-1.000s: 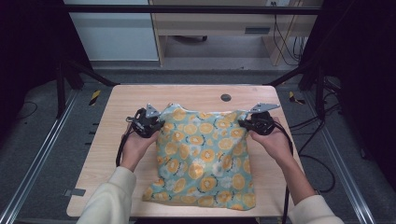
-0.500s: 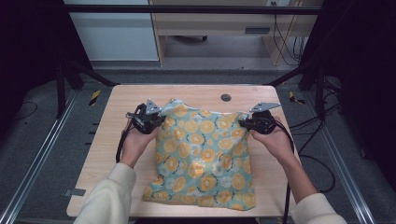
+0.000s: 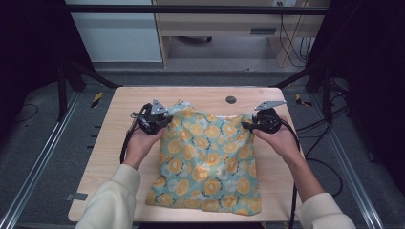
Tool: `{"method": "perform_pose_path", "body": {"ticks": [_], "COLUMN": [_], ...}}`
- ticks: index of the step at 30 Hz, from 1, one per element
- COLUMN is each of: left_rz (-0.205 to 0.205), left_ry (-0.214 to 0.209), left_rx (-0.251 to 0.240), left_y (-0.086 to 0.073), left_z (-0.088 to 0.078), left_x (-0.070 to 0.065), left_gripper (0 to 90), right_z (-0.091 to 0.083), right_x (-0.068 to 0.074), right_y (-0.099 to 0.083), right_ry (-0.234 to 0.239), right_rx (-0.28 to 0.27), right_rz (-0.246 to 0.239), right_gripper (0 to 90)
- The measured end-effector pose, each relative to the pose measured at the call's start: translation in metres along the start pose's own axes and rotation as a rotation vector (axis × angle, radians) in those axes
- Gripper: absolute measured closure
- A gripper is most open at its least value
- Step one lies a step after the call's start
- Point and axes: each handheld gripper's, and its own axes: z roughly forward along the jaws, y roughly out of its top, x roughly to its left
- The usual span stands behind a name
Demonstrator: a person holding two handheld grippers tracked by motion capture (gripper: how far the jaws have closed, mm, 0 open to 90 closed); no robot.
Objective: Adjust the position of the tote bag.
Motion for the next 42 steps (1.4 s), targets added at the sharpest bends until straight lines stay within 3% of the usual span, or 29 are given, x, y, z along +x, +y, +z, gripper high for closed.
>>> {"method": "perform_pose_path", "body": {"ticks": [2, 6, 12, 19, 30, 32, 42], "left_rz": [0.011, 0.026, 0.022, 0.063, 0.109, 0.139, 0.18], "left_ry": [0.0, 0.001, -0.011, -0.012, -0.027, -0.022, -0.008], "left_rx": [0.0, 0.001, -0.013, -0.023, -0.06, -0.065, -0.108], "left_y": [0.002, 0.001, -0.004, -0.005, -0.013, -0.016, -0.028], "left_z": [-0.001, -0.005, -0.01, -0.02, -0.04, -0.046, -0.064], "left_x": [0.0, 0.003, 0.006, 0.0, -0.013, -0.018, -0.033], "left_gripper": [90.0, 90.0, 90.0, 90.0, 90.0, 90.0, 90.0], "right_z": [0.0, -0.004, -0.016, -0.038, -0.058, -0.063, -0.078], "right_x": [0.0, -0.002, -0.005, 0.005, 0.02, 0.023, 0.041], "right_y": [0.002, 0.003, -0.003, -0.004, -0.013, -0.016, -0.027], "right_ry": [0.005, 0.004, 0.02, 0.028, 0.037, 0.036, 0.019], "right_rx": [-0.005, -0.014, -0.045, -0.101, -0.141, -0.158, -0.186], "right_rz": [0.002, -0.004, -0.014, -0.072, -0.147, -0.163, -0.238], "right_gripper": [76.0, 85.7, 87.0, 88.4, 89.0, 89.1, 89.4]}}
